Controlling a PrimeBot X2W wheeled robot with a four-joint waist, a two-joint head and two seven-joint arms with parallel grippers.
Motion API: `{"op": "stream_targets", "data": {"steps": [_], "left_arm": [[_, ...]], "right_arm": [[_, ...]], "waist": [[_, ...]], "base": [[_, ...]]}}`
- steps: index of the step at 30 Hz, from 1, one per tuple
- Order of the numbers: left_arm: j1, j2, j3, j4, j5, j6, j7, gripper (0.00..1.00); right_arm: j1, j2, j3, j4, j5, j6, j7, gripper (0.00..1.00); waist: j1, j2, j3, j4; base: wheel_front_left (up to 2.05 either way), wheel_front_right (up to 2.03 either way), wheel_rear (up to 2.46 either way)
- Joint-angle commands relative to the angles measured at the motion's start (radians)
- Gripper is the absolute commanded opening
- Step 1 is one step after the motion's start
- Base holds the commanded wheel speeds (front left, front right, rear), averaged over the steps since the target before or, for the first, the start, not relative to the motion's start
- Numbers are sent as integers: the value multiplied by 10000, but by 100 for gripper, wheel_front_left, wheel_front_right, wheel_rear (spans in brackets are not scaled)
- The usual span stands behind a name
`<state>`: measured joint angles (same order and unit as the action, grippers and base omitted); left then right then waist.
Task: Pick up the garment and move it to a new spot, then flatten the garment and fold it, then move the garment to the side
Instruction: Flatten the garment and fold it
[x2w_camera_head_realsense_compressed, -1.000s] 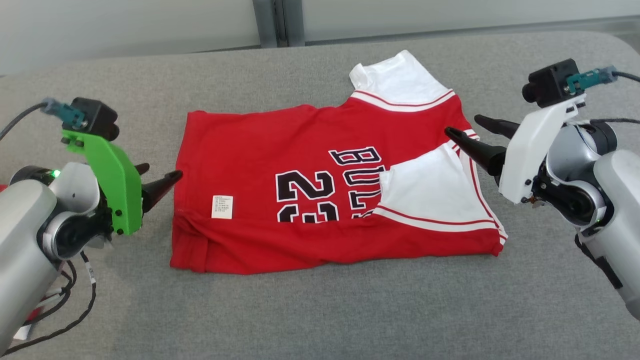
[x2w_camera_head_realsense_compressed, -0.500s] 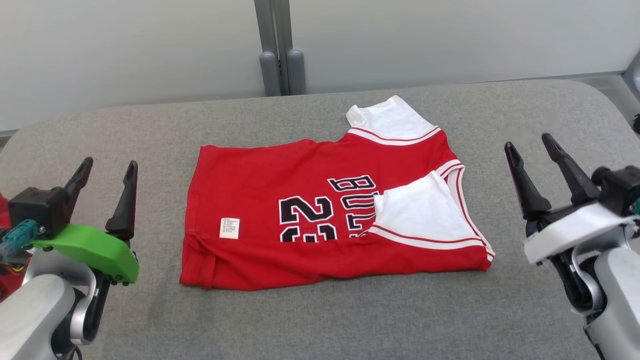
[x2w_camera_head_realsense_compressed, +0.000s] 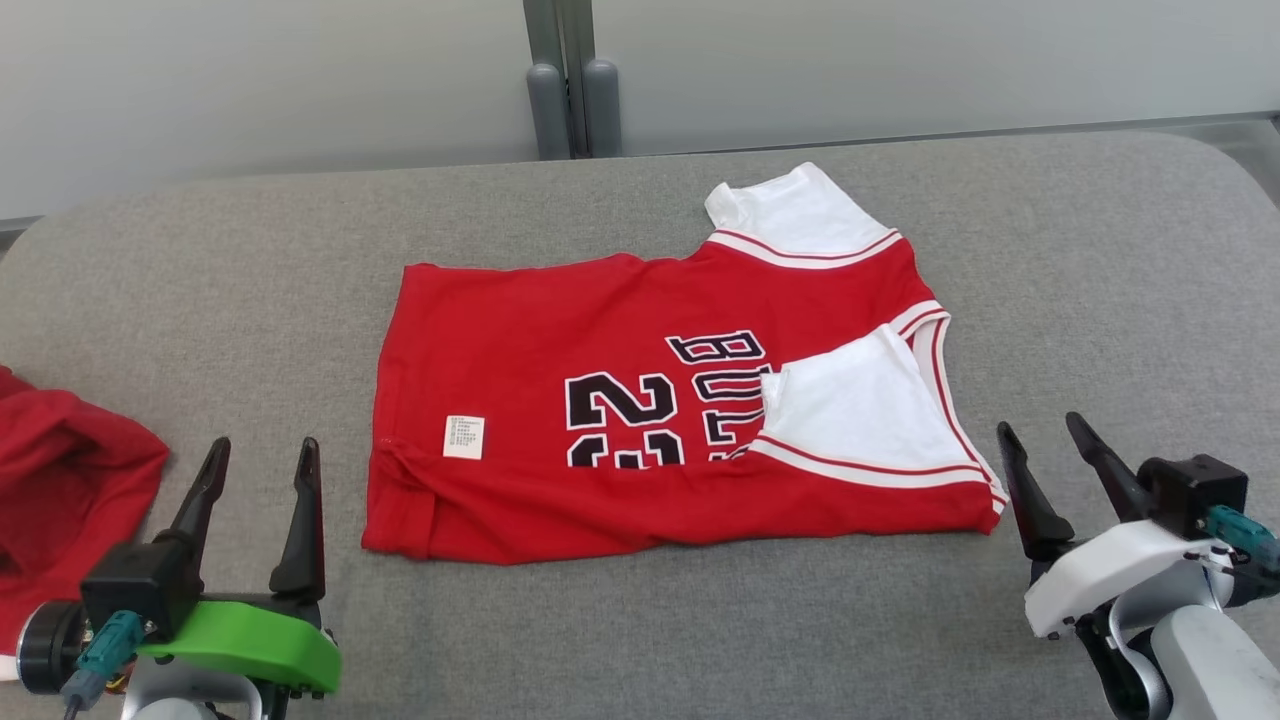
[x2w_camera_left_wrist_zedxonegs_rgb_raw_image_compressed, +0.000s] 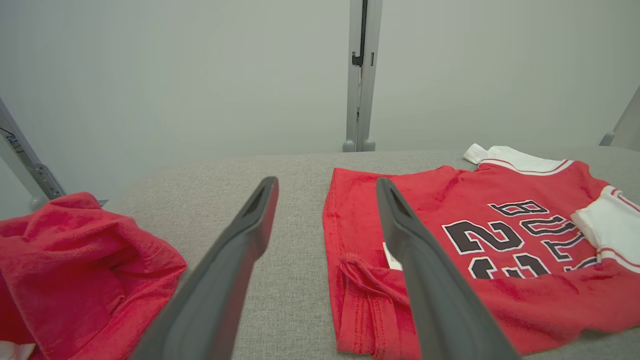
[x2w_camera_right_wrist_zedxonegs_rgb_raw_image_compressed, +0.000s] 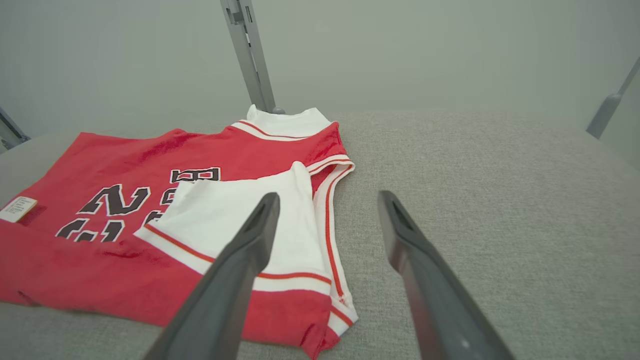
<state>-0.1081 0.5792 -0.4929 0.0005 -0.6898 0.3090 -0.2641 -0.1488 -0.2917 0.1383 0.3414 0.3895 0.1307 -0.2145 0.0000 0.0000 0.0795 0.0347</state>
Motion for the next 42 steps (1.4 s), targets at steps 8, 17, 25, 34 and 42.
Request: {"op": "stream_targets", "data": {"steps": [8,17,25,34,42], "left_arm": [[-546,-577,-705,2065,-137,-1116,907,100],[-1679,-1304,-1239,4194,-878,-1986,2567,100],[-2594,-1760,-1596,5398,-900,-2759,2952,100],[-2968,-1976,-1879,6490,-935,-2751,3710,100],[-2811,-1726,-1774,6493,-993,-2765,3422,0]], "right_arm": [[-1037,208,472,1907,215,2,1951,100],[-1612,560,259,3064,90,-6,3418,100],[-1801,778,399,3231,-19,-5,4027,100],[-1764,804,701,3131,184,0,4235,1],[-1749,545,822,2949,395,-9,4058,0]], "waist": [[0,0,247,119],[0,0,438,135],[0,0,599,-8],[0,0,662,-126],[0,0,428,-144]], "base": [[0,0,0],[0,0,0],[0,0,0],[0,0,0],[0,0,0]]}}
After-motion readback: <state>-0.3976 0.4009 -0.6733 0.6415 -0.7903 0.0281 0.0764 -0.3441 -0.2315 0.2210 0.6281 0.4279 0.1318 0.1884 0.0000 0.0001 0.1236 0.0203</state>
